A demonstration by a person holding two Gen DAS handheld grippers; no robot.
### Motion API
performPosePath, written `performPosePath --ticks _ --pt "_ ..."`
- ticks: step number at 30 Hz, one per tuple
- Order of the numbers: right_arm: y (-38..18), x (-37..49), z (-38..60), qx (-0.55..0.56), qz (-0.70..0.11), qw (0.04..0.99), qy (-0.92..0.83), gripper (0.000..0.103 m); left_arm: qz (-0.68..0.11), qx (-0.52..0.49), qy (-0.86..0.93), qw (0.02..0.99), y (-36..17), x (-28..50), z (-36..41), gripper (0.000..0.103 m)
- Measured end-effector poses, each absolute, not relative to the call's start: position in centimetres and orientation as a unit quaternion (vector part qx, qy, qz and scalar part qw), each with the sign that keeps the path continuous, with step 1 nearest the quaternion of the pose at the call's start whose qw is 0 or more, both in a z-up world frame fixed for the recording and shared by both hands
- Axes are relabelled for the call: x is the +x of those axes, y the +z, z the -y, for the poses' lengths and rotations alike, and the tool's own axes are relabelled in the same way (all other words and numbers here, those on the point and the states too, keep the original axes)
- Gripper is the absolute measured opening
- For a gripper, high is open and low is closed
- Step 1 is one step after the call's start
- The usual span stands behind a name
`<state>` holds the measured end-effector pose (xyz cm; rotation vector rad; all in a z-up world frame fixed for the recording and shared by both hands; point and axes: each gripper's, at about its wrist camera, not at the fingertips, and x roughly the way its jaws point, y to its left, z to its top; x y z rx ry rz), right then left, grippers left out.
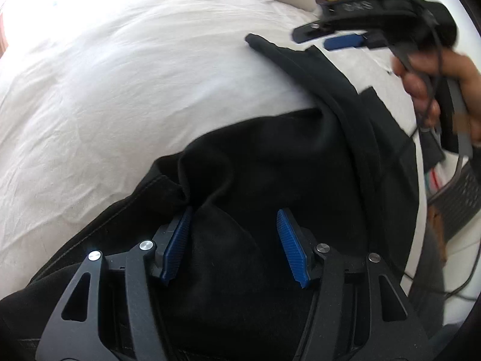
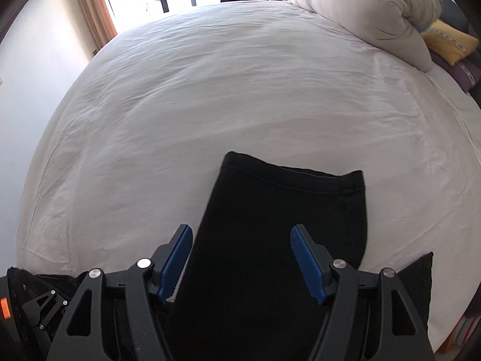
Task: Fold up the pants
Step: 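Grasp the jeans leg ends with the right tool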
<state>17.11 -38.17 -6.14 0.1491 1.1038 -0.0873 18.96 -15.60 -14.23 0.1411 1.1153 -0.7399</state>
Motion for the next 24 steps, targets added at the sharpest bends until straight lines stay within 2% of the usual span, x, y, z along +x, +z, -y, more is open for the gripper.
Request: performPosePath --ticks 14,22,24 --pt "-7.3 20.1 37.6 0.065 -0.532 0.843 -0.047 0.071 -0.492 0.075 -0.326 0.804 -13.4 18.7 13.9 0.057" --pt "-10.3 23.0 35.8 0.028 -0.577 0.813 -0.075 0.071 -0.486 0.087 -0.321 0.808 -13.7 18.5 14.5 0.057" --pt "-11.0 23.3 35.8 0.024 -0.588 0.805 -0.079 0.068 -0.486 0.088 -0.321 0.808 -13.6 18.4 14.3 0.057"
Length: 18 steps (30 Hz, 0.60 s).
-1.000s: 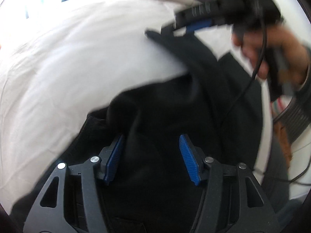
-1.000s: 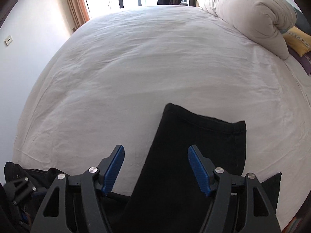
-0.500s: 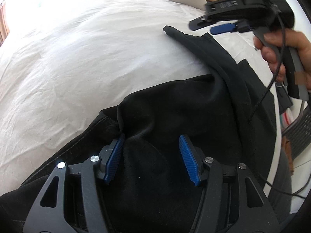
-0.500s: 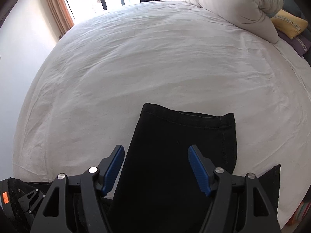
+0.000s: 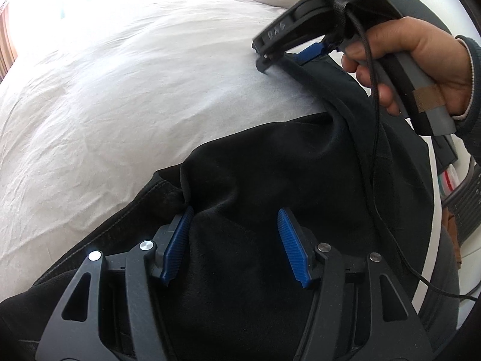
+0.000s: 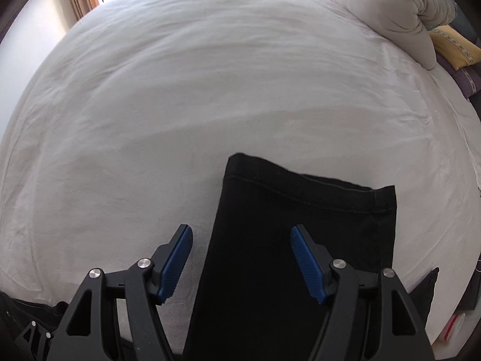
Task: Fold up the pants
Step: 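Grasp the jeans leg ends with the right tool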
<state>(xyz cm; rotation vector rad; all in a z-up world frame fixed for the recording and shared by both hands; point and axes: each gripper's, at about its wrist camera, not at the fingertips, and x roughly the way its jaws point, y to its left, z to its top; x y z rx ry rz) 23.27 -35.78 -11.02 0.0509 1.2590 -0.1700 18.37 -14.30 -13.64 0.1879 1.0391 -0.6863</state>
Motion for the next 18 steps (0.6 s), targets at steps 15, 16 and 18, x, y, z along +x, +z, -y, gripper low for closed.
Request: performPosePath --ticks 15,16,18 --pt "-6.3 19.2 41.1 0.127 -0.528 0.838 -0.054 0.005 -0.485 0.098 -0.311 0.812 -14.1 18.4 15.5 0.058" --pt "-5.4 18.2 42.0 0.138 -0.512 0.846 -0.057 0.005 -0.485 0.100 -0.310 0.812 -14.2 18.3 15.7 0.058" --pt "-3.5 15.0 44.5 0.171 -0.474 0.861 -0.071 0.005 -0.486 0.100 -0.306 0.813 -14.3 18.3 16.0 0.058"
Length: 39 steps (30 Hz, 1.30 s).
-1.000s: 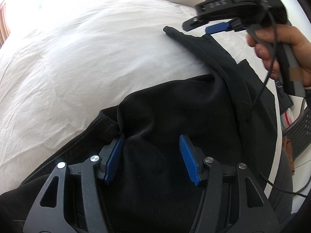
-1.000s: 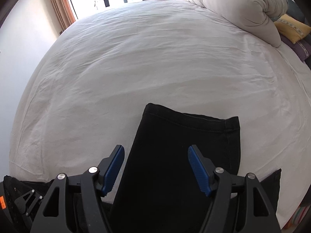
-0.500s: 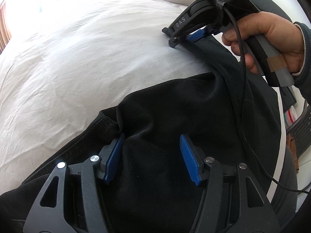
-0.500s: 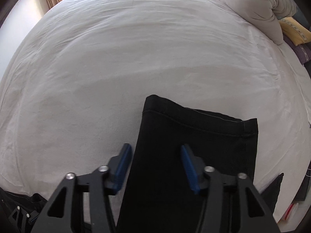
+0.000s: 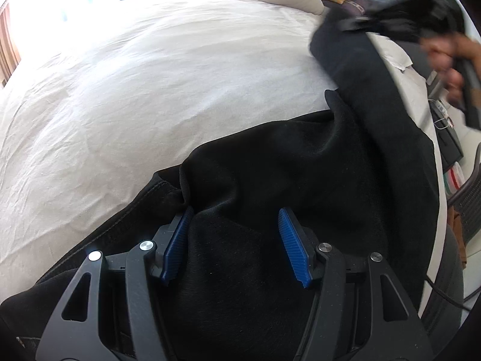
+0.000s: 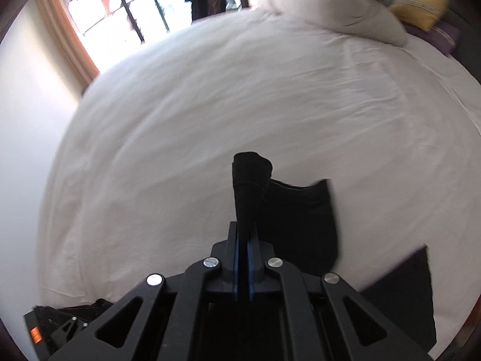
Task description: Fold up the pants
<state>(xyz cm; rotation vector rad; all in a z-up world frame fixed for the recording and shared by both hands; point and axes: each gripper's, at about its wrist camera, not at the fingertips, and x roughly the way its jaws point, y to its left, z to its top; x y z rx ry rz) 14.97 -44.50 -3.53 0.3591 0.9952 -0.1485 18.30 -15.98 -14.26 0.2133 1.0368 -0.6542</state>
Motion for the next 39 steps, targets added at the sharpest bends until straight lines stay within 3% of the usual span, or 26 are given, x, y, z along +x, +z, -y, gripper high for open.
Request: performPosePath --ticks 5,9,12,18,19,20,22,23,33,35,36,39 --pt "-1.7 3.9 50.7 0.246 -0.383 0.879 -0.139 0.005 -0.490 0.099 -0.296 0.814 -14.1 18.4 16.8 0.059" --pt "-5.7 -5.3 55.8 0.342 -0.342 0.845 -0.226 0.005 -0.491 0.100 -0.283 0.818 -14.1 18.4 18.0 0.066" --pt "-9.8 -9.3 57.8 0.397 -0.341 0.810 -0.264 0.005 -0.494 0.103 -0.278 0.818 -13.9 18.3 19.0 0.074" --pt "-12.6 -11.0 57.0 0.464 -0.334 0.791 -0.219 0.005 -0.502 0.112 -0.265 0.816 -13.9 18.6 20.4 0.078" --pt "-12.8 -10.8 57.1 0.480 -0.332 0.786 -0.205 0.011 -0.503 0.112 -0.264 0.815 -13.9 18.6 20.5 0.078" --pt "-13.2 -10.5 57.2 0.508 -0.329 0.774 -0.186 0.026 -0.503 0.112 -0.263 0.815 -13.9 18.7 20.6 0.079" --pt "-14.0 -10.1 57.2 0.543 -0.323 0.758 -0.163 0.046 -0.504 0.113 -0.262 0.816 -14.1 18.7 20.8 0.079" --pt "-14.2 -9.6 57.6 0.552 -0.321 0.754 -0.155 0.046 -0.503 0.113 -0.261 0.816 -14.2 18.7 21.0 0.079" --pt "-16.5 -6.4 60.2 0.621 -0.303 0.709 -0.139 0.044 -0.498 0.118 -0.262 0.818 -14.5 18.3 20.7 0.081" --pt "-16.4 -6.2 60.4 0.617 -0.310 0.710 -0.137 0.013 -0.498 0.118 -0.262 0.818 -14.5 18.3 20.8 0.082" --pt "-16.4 -6.6 60.3 0.615 -0.314 0.709 -0.141 0.008 -0.499 0.117 -0.262 0.818 -14.5 18.4 20.7 0.082" --pt "-15.5 -7.2 60.5 0.606 -0.303 0.719 -0.152 0.008 -0.500 0.115 -0.264 0.817 -14.4 18.5 20.5 0.082"
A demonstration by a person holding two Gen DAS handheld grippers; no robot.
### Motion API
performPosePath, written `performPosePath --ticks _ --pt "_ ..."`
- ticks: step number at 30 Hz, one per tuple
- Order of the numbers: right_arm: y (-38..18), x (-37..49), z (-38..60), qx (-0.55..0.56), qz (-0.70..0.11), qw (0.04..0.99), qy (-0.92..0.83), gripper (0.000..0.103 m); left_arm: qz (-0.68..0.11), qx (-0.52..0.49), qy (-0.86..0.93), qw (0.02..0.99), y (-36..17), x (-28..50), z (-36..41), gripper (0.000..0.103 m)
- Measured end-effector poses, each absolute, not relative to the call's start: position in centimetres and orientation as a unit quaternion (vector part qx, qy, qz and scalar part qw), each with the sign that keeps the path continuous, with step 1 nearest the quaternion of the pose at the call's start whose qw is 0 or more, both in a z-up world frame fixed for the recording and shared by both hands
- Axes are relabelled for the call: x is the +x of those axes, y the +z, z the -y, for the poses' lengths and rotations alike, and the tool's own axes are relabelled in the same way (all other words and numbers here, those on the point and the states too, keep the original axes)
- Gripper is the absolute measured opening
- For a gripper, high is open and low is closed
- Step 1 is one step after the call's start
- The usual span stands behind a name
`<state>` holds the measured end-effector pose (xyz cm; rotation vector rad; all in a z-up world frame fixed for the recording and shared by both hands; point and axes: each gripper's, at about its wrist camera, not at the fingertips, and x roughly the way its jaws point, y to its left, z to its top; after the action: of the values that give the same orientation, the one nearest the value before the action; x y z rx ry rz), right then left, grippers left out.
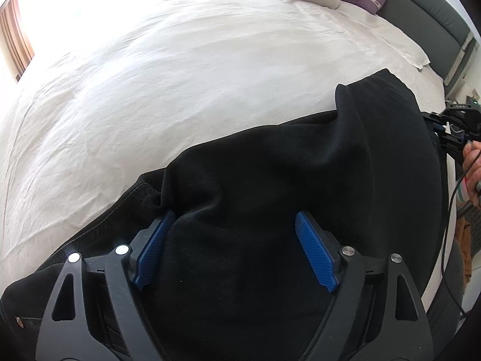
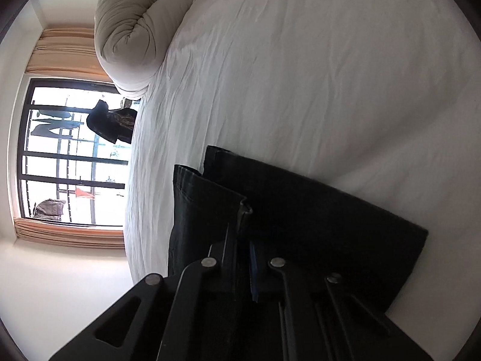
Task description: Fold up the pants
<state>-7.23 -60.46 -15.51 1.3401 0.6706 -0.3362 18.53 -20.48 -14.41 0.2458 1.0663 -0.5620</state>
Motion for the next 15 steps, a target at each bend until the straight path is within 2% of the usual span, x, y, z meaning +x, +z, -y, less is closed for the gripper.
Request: performPosePath --ticks 6,12,15 --pt "-13.3 -11.7 60.3 0.584 -0.267 0.742 -0.190 0.008 -0.502 0.094 -0.264 0.818 -13.8 18.8 19.9 0.082" --pt "-15.8 -14.3 60.9 0.597 -0.264 0.723 -0.225 0.007 -0.497 0.083 -0.270 0.820 -13.1 18.6 19.5 0.082" --pt "-15.2 -14.9 60.5 0.582 -0.264 0.735 -0.229 0.007 -0.500 0.088 -0.267 0.819 -13.4 18.7 19.1 0.082"
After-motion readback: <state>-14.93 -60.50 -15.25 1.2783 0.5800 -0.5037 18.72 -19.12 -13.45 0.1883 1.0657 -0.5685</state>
